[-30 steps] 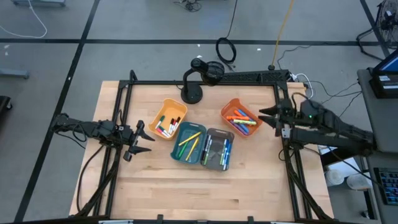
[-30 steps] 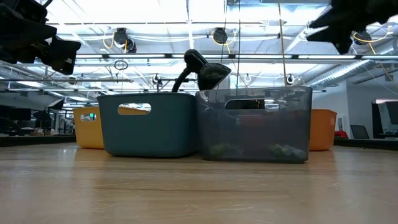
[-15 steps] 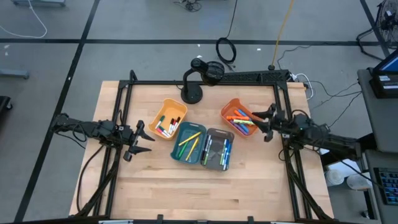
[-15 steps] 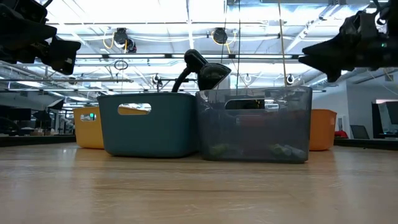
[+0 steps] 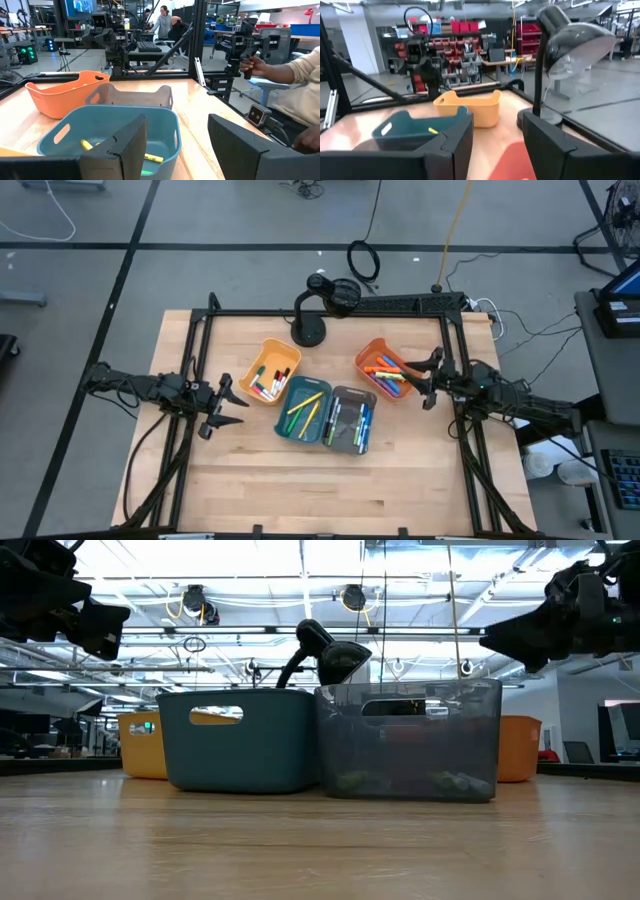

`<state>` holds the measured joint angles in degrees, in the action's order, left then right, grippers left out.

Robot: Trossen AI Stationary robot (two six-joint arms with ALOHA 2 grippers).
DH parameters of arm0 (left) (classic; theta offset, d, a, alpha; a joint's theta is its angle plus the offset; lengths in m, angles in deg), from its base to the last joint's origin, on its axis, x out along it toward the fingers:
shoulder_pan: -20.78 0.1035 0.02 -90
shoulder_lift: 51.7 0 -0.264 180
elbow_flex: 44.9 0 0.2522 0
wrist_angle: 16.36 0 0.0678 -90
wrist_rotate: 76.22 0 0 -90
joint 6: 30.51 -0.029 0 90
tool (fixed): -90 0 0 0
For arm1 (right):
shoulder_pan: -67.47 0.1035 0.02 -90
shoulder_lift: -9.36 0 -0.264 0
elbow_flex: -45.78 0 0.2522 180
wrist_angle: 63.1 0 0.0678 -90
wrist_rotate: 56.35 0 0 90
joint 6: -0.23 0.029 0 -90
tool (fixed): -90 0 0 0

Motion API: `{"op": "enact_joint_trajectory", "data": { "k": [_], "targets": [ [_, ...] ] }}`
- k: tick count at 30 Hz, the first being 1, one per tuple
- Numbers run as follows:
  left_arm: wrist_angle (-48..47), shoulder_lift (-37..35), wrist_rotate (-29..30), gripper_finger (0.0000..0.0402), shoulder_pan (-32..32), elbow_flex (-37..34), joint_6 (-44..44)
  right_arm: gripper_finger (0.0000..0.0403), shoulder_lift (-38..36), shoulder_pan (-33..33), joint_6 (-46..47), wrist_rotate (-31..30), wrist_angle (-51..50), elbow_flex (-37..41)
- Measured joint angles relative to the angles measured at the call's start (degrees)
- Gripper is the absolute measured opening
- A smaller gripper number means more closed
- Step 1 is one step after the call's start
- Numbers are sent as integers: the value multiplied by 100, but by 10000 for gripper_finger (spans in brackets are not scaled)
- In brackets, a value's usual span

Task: Pick & Place Markers
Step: Return to Home Position

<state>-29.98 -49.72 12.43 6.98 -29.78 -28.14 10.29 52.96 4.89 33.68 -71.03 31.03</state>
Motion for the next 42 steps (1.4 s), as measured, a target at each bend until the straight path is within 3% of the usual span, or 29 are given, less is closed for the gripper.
{"op": "enact_joint_trajectory", "data": {
  "k": [7,42],
  "targets": [
    [2,0,-2,214,2,0,0,155,-2,-1,409,17,-385,9],
    [2,0,-1,214,0,-2,0,155,0,-1,363,2,-287,20]
  ]
}}
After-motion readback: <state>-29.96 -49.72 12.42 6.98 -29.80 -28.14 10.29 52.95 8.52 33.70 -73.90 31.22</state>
